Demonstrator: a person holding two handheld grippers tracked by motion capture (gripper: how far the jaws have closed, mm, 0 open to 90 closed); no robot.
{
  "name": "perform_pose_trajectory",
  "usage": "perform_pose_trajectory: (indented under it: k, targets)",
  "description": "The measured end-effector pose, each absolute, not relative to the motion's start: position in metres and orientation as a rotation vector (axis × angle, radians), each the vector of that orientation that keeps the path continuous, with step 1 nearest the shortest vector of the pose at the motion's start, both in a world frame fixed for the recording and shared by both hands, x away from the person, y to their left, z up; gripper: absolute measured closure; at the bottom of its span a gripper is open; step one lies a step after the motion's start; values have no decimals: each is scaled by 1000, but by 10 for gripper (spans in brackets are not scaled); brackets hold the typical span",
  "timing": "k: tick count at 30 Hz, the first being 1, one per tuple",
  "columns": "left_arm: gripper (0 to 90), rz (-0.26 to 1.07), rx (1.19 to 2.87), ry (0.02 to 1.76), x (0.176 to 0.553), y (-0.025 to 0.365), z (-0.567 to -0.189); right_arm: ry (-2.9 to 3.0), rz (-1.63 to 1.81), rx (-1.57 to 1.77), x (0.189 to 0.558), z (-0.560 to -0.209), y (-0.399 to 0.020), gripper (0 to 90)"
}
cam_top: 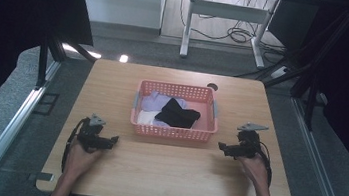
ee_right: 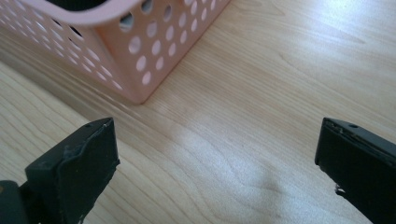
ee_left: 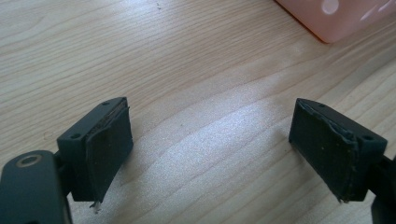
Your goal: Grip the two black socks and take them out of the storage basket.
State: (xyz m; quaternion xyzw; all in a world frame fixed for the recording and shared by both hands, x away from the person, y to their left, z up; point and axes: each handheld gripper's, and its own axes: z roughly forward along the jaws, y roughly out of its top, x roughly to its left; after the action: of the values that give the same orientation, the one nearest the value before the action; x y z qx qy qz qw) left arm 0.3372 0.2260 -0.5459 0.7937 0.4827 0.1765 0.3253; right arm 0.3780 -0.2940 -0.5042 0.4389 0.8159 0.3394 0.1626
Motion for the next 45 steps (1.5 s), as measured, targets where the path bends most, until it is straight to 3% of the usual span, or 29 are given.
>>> perform_pose_trajectory:
  k: [12,33,45]
  targets:
    - [131,463,2085,1263,337,226,-546,2316,1003,1236,387,-481,-287,12]
    - [131,463,2083,1262,337,226,-546,2392,996,1179,417,-435,-266,107]
    - [131,463,2082,1262,337,226,-546,2535,918,1073,437,-427,-232,192]
